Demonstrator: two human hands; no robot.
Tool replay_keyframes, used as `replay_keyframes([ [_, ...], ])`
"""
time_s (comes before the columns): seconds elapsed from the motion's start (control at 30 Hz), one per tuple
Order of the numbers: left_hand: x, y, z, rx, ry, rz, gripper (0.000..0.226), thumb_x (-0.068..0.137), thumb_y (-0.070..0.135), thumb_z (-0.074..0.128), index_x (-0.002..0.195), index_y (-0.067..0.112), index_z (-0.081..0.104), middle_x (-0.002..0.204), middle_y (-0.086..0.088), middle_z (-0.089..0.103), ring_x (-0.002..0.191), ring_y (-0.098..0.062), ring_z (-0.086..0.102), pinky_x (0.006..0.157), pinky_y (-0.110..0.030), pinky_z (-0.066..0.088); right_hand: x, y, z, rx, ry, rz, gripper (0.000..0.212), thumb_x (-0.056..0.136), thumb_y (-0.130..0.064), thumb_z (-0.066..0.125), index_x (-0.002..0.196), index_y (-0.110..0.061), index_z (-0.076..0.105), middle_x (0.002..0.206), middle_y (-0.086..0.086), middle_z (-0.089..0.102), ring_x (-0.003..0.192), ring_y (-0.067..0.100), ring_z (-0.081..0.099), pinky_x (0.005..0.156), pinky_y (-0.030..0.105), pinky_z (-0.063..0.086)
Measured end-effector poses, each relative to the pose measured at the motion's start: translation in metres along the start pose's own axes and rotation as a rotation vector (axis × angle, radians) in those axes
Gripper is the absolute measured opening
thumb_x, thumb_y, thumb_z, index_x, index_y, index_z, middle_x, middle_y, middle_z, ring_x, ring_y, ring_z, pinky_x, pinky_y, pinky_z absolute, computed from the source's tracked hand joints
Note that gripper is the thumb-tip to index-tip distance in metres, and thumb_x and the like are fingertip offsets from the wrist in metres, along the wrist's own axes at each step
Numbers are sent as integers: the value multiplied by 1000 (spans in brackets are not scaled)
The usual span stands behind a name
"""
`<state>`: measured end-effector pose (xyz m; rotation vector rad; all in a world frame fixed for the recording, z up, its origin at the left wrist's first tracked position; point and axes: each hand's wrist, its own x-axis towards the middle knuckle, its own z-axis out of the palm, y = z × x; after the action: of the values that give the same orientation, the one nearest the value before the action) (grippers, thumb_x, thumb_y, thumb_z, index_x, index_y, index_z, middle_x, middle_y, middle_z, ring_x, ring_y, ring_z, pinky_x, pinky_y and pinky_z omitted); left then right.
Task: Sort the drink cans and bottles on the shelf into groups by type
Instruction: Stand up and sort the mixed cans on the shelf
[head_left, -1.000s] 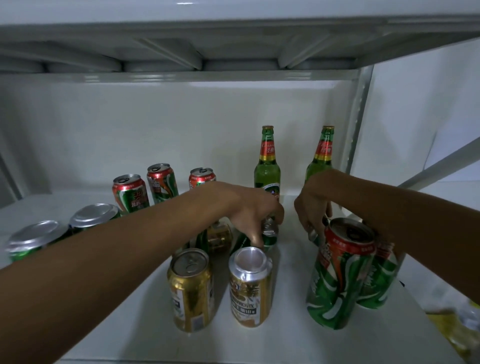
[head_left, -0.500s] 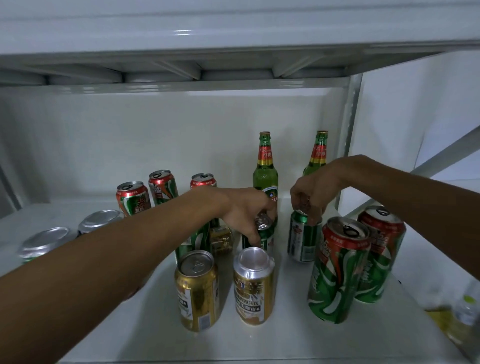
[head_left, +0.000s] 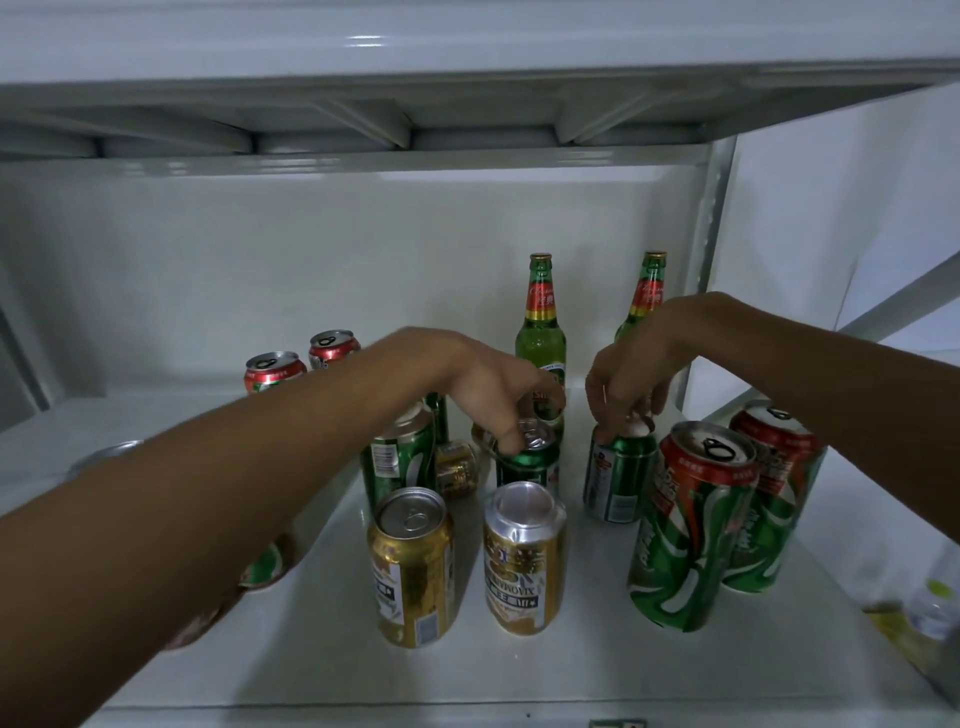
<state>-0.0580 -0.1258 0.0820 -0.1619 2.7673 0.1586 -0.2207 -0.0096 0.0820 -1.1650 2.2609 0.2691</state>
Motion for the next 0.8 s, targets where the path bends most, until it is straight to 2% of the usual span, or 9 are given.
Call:
replay_keyframes([
  [0.07, -6, -8, -12, -2, 33, -51, 74, 96, 21, 69, 158, 26, 30, 141, -6, 53, 123, -25, 57, 102, -44, 53, 4, -7, -2, 27, 60, -37, 38, 87, -51, 74, 106, -19, 72, 103, 0, 73, 98, 17, 69, 78, 29, 60],
  [0.13, -4, -16, -16, 71, 61, -107, 61, 98, 20, 65, 152, 26, 39, 140, -4, 53, 122, -23, 55, 105, -45, 50, 14, -16, -2, 20, 93, -76, 40, 96, -49, 63, 119, -17, 68, 113, -1, 70, 103, 15, 67, 87, 33, 58],
  [0.23, 10, -19, -2, 189, -60, -191, 57, 96, 22, 69, 149, 22, 47, 141, -4, 49, 117, -22, 51, 93, -38, 50, 33, -35, 2, -83, 26, -59, 38, 100, -35, 59, 133, -16, 59, 125, 5, 65, 111, 21, 65, 85, 34, 55],
  [0.3, 25, -22, 9, 252, -158, -242, 59, 96, 25, 71, 149, 17, 48, 149, -7, 46, 126, -27, 52, 81, -33, 49, 43, -47, 4, -149, -17, -44, 44, 100, -25, 61, 142, -20, 50, 130, 8, 61, 114, 25, 64, 88, 36, 55],
  [0.37, 36, -27, 13, 287, -191, -279, 60, 94, 29, 73, 148, 16, 51, 149, -9, 49, 130, -30, 53, 84, -34, 50, 49, -58, 4, -171, -30, -35, 46, 100, -23, 60, 144, -16, 48, 127, 10, 63, 115, 28, 65, 95, 39, 55],
  [0.43, 41, -34, 14, 301, -188, -299, 59, 91, 34, 75, 144, 19, 55, 142, -6, 55, 122, -26, 56, 84, -35, 48, 55, -68, 4, -169, -33, -17, 43, 101, -27, 59, 137, -5, 55, 126, 14, 67, 116, 30, 67, 100, 42, 55],
  [0.63, 50, -41, 27, 275, -232, -286, 45, 87, 44, 79, 120, 15, 69, 119, -6, 70, 86, -19, 66, 62, -29, 49, 70, -77, 7, -185, -54, 27, 48, 100, -33, 59, 121, 10, 65, 120, 22, 72, 114, 30, 70, 99, 42, 56],
  [0.73, 55, -41, 33, 344, -233, -277, 29, 88, 47, 77, 92, 22, 63, 94, 1, 66, 92, -22, 65, 77, -34, 54, 78, -74, 10, -179, -96, 54, 48, 99, -35, 61, 117, 10, 65, 116, 21, 71, 107, 29, 70, 99, 43, 56],
  [0.8, 57, -41, 33, 389, -241, -249, 29, 89, 47, 76, 87, 23, 59, 84, 4, 59, 95, -23, 63, 91, -40, 55, 83, -73, 13, -178, -97, 59, 50, 99, -34, 60, 121, 11, 62, 123, 23, 69, 102, 28, 68, 100, 43, 55],
])
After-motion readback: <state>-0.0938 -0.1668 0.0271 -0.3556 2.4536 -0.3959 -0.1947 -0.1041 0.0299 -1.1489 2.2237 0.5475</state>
